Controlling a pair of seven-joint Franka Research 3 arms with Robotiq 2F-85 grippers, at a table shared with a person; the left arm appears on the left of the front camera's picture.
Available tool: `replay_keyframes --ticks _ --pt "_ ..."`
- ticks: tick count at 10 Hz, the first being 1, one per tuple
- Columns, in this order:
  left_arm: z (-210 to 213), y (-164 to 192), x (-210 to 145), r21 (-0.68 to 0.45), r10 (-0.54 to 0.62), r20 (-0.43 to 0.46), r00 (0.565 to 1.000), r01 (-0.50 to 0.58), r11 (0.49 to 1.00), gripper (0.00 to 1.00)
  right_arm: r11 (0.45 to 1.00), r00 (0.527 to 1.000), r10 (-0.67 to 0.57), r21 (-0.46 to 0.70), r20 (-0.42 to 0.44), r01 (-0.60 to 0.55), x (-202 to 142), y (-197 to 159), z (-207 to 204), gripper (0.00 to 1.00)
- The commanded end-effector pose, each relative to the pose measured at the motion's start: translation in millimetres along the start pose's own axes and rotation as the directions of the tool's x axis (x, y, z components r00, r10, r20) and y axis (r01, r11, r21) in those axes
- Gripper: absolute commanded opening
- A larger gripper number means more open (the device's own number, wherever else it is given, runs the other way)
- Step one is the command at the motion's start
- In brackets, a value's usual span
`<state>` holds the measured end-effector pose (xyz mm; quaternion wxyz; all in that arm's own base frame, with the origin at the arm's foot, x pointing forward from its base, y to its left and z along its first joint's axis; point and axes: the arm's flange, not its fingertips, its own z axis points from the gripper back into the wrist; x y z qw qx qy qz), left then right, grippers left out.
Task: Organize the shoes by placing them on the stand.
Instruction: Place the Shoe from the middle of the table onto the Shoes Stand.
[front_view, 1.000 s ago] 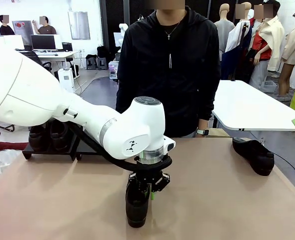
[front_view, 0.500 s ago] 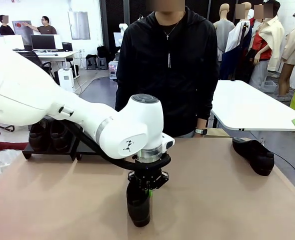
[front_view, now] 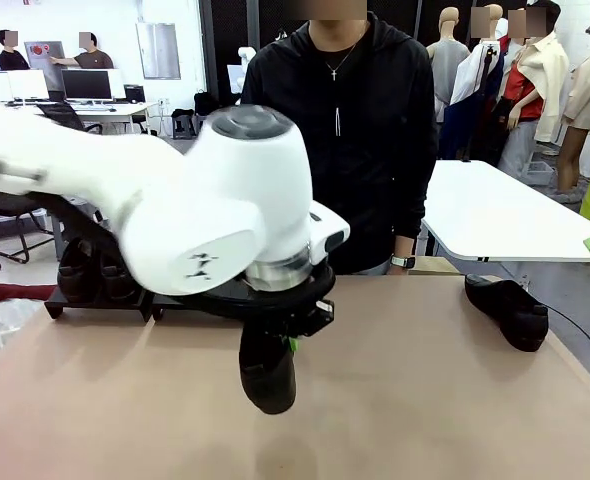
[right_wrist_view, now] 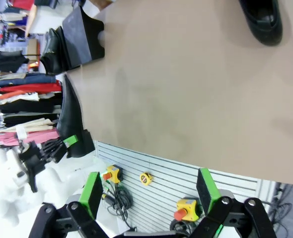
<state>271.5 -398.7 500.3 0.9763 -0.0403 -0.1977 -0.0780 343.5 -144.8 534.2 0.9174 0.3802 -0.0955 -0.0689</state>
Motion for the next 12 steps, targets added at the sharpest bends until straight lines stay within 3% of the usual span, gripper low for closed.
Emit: replay_keyframes --ticks 1,2,3,7,9,10,12 --pt "36.8 23.1 -29.5 -0.018 -0.009 0.134 0.991 0.011 1.000 0.00 1.000 1.000 0.026 -0.005 -0.011 -0.026 0.0 -1.3 4.6 1.00" --pt "46.2 20.4 -41.2 -0.109 0.079 -0.042 0.996 -0.083 0.991 0.00 1.000 1.000 0.026 -0.005 -0.011 -0.026 0.0 -1.3 4.6 1.00" --pt "29.4 5.3 -16.0 0.000 -0.008 0.072 0.997 0.008 1.000 0.00 1.000 1.000 0.026 -0.005 -0.011 -0.026 0.0 -1.3 4.6 1.00" --pt "30.2 10.4 -27.4 -0.005 0.013 0.051 0.999 -0.013 1.000 0.00 1.000 1.000 0.026 -0.005 -0.011 -0.026 0.0 -1.3 4.6 1.00" --pt "36.2 76.7 42.1 0.088 0.271 0.160 0.949 -0.287 0.954 0.00 1.000 1.000 0.026 -0.005 -0.011 -0.026 0.0 -1.3 4.6 1.00" --pt "30.8 118.6 81.4 0.114 0.351 0.152 0.924 -0.369 0.922 0.00 1.000 1.000 0.026 -0.005 -0.011 -0.026 0.0 -1.3 4.6 1.00" --pt "1.8 191.3 147.8 0.174 0.281 0.115 0.953 -0.298 0.939 0.00 1.000 1.000 0.026 -0.005 -0.011 -0.026 0.0 -1.3 4.6 1.00"
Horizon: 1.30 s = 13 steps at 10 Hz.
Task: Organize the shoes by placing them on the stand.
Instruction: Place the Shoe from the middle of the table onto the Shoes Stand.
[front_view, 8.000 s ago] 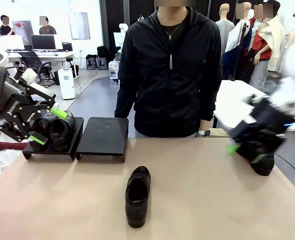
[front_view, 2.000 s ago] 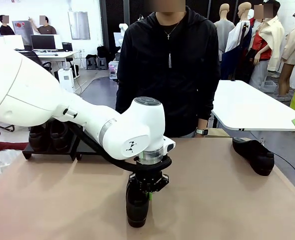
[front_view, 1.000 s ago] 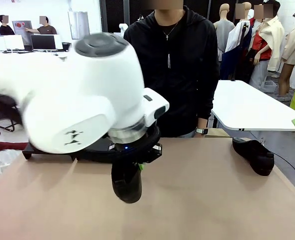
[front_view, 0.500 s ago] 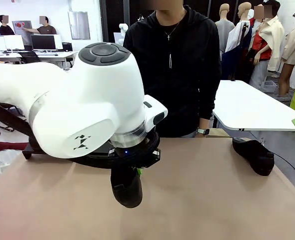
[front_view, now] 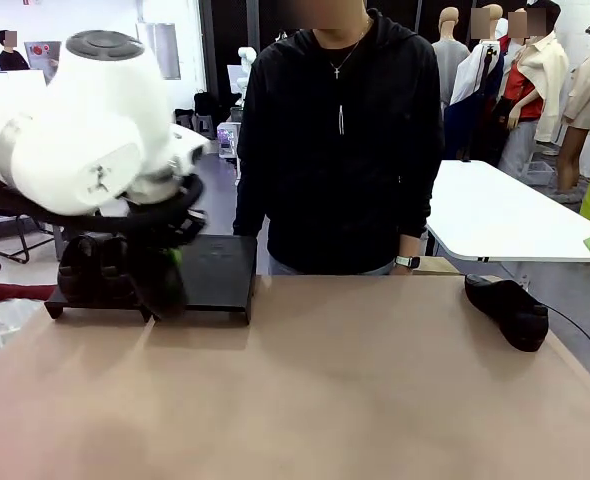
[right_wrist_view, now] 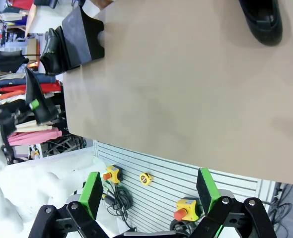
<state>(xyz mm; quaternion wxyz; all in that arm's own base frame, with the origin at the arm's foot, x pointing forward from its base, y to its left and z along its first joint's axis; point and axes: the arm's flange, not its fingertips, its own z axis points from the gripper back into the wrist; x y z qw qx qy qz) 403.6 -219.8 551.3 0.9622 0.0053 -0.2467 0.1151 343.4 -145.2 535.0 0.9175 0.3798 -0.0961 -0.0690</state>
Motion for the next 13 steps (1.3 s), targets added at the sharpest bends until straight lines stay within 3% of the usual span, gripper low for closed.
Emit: replay_keyframes --ticks 1,4,5,6,7,8,13 --pt "-35.7 -7.4 50.6 0.062 -0.129 0.009 0.992 0.128 0.990 0.00 1.000 1.000 0.026 -0.004 -0.012 -0.026 -0.1 -1.5 3.8 1.00" --pt "-72.9 -1.2 84.6 0.102 -0.295 0.091 0.951 0.286 0.953 0.00 1.000 1.000 0.026 -0.004 -0.012 -0.026 -0.1 -1.5 3.8 1.00" --pt "-73.6 -4.8 88.1 0.122 -0.331 0.130 0.935 0.316 0.941 0.00 1.000 1.000 0.026 -0.004 -0.012 -0.026 -0.1 -1.5 3.8 1.00" --pt "-71.4 -8.7 89.9 0.124 -0.298 0.161 0.941 0.281 0.952 0.00 1.000 1.000 0.026 -0.004 -0.012 -0.026 -0.1 -1.5 3.8 1.00" --pt "-62.3 -13.3 85.2 0.078 -0.238 0.132 0.962 0.229 0.970 0.00 1.000 1.000 0.026 -0.004 -0.012 -0.026 -0.1 -1.5 3.8 1.00" --pt "-81.2 -10.0 82.8 0.113 -0.324 0.089 0.942 0.314 0.943 0.00 1.000 1.000 0.026 -0.004 -0.012 -0.026 -0.1 -1.5 3.8 1.00" --pt "-87.3 -12.7 79.5 0.105 -0.312 0.076 0.947 0.304 0.947 0.00 1.000 1.000 0.026 -0.004 -0.012 -0.026 -0.1 -1.5 3.8 1.00"
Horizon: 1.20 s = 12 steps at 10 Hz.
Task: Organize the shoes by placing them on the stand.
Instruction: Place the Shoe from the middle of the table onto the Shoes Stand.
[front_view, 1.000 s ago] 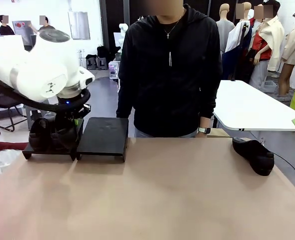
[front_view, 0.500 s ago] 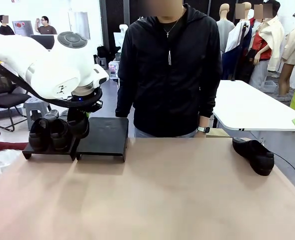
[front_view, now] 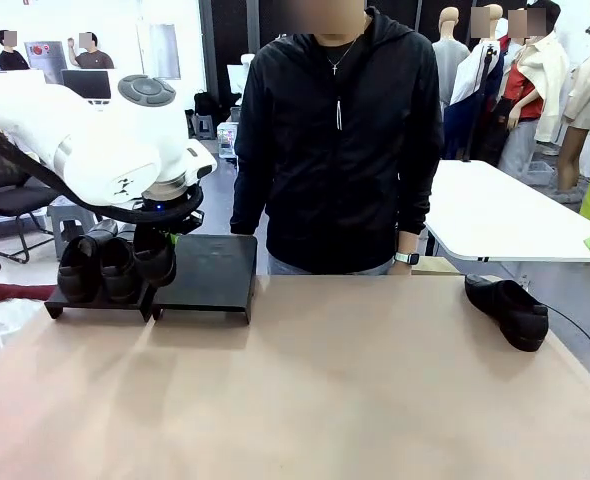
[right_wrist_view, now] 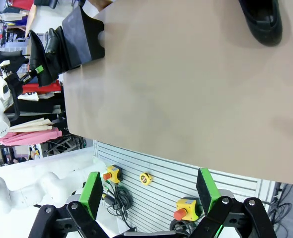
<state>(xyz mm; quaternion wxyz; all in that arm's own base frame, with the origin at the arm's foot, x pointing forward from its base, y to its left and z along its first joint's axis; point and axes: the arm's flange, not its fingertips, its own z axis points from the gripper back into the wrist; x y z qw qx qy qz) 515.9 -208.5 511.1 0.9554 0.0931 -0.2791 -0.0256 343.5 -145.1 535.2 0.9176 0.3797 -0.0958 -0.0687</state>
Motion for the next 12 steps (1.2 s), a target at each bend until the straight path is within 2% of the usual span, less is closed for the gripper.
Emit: replay_keyframes --ticks 1,2,3,7,9,10,12 --pt "-10.9 -9.2 10.1 0.080 0.015 0.091 0.996 -0.022 0.997 0.00 1.000 1.000 0.026 -0.004 -0.011 -0.026 -0.2 -1.8 3.8 1.00" --pt "-18.6 -15.5 16.7 0.112 0.023 0.127 0.992 -0.038 0.993 0.00 1.000 1.000 0.026 -0.004 -0.011 -0.026 -0.2 -1.8 3.8 1.00" --pt "-26.6 -18.4 25.2 0.095 0.038 0.129 0.991 -0.050 0.994 0.00 1.000 1.000 0.026 -0.004 -0.011 -0.026 -0.2 -1.8 3.8 1.00" --pt "-69.6 -30.0 46.2 0.069 0.002 0.058 0.998 -0.006 0.998 0.00 1.000 1.000 0.026 -0.004 -0.011 -0.026 -0.2 -1.8 3.8 1.00" --pt "-85.8 -31.0 47.4 0.087 -0.008 0.052 0.999 0.004 0.996 0.00 1.000 1.000 0.026 -0.004 -0.011 -0.026 -0.2 -1.8 3.8 1.00" --pt "-91.0 -32.1 47.1 0.077 -0.003 0.018 1.000 0.002 0.997 0.00 1.000 1.000 0.026 -0.004 -0.011 -0.026 -0.2 -1.8 3.8 1.00" --pt "-94.7 -34.7 44.4 0.045 -0.014 0.011 1.000 0.013 0.999 0.00 1.000 1.000 0.026 -0.004 -0.011 -0.026 -0.2 -1.8 3.8 1.00"
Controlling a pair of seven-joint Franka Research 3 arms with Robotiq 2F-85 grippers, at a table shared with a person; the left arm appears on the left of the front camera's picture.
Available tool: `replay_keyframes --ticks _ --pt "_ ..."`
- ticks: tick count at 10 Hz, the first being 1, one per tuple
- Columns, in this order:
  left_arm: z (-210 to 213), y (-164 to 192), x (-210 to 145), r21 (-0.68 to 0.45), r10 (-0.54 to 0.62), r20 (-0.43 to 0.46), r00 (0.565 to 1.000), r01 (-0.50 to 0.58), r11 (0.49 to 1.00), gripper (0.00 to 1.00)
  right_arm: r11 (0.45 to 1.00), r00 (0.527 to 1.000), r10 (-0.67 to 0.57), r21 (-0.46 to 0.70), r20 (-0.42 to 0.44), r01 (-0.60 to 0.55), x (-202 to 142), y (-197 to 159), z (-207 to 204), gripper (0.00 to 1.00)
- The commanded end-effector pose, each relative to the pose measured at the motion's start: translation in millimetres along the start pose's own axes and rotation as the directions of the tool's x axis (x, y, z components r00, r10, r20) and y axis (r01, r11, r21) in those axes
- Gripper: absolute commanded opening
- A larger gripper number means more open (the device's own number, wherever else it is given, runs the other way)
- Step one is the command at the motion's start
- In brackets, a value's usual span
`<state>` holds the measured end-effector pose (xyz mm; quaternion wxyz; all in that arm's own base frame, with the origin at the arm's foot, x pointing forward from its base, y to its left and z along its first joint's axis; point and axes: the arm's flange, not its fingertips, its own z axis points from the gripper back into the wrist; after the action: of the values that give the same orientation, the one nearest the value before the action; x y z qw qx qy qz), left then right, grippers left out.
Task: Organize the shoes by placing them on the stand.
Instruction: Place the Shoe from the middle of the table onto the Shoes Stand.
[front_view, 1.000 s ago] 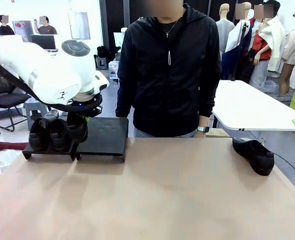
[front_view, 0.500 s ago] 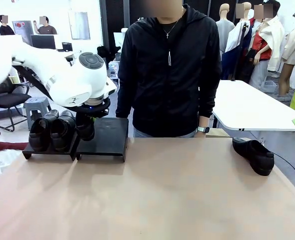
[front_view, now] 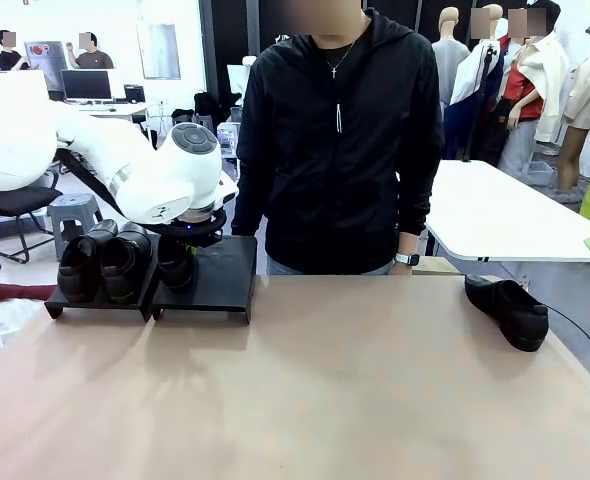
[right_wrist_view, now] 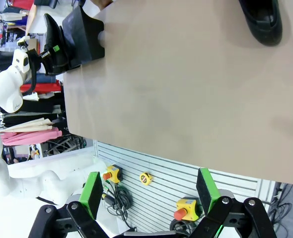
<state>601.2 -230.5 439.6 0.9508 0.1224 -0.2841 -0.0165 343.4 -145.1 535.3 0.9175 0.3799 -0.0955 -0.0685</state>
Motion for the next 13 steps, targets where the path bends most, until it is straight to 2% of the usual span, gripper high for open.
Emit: replay_keyframes --ticks 1,2,7,8,9,10,11,13 --pt "3.2 0.5 7.5 -0.022 -0.007 -0.029 1.000 0.006 1.000 0.55 1.000 1.000 0.026 -0.004 -0.010 -0.026 -0.1 -1.8 3.7 1.00" --pt "2.2 0.5 7.5 -0.037 -0.014 -0.030 0.999 0.013 0.999 1.00 1.000 1.000 0.026 -0.004 -0.010 -0.026 -0.1 -1.8 3.7 1.00" --pt "22.0 7.6 -0.9 -0.045 -0.004 0.004 1.000 0.004 0.999 1.00 1.000 1.000 0.026 -0.004 -0.010 -0.026 -0.1 -1.8 3.7 1.00" --pt "39.6 10.3 -7.5 -0.062 -0.029 0.005 1.000 0.029 0.998 1.00 1.000 1.000 0.026 -0.004 -0.010 -0.026 -0.1 -1.8 3.7 1.00" --pt "62.2 12.6 -18.9 -0.090 -0.098 0.001 0.995 0.098 0.991 1.00 1.000 1.000 0.026 -0.004 -0.010 -0.026 -0.1 -1.8 3.7 1.00" --pt "91.3 14.5 -37.6 -0.199 -0.227 -0.032 0.973 0.216 0.956 1.00 1.000 1.000 0.026 -0.004 -0.010 -0.026 -0.1 -1.8 3.7 1.00" --pt "125.6 21.1 -63.8 -0.251 -0.296 -0.041 0.954 0.277 0.927 1.00 1.000 1.000 0.026 -0.004 -0.010 -0.026 -0.1 -1.8 3.7 1.00" --pt "174.6 44.3 -111.7 -0.385 -0.363 0.022 0.931 0.343 0.857 1.00 1.000 1.000 0.026 -0.004 -0.010 -0.026 -0.1 -1.8 3.7 1.00"
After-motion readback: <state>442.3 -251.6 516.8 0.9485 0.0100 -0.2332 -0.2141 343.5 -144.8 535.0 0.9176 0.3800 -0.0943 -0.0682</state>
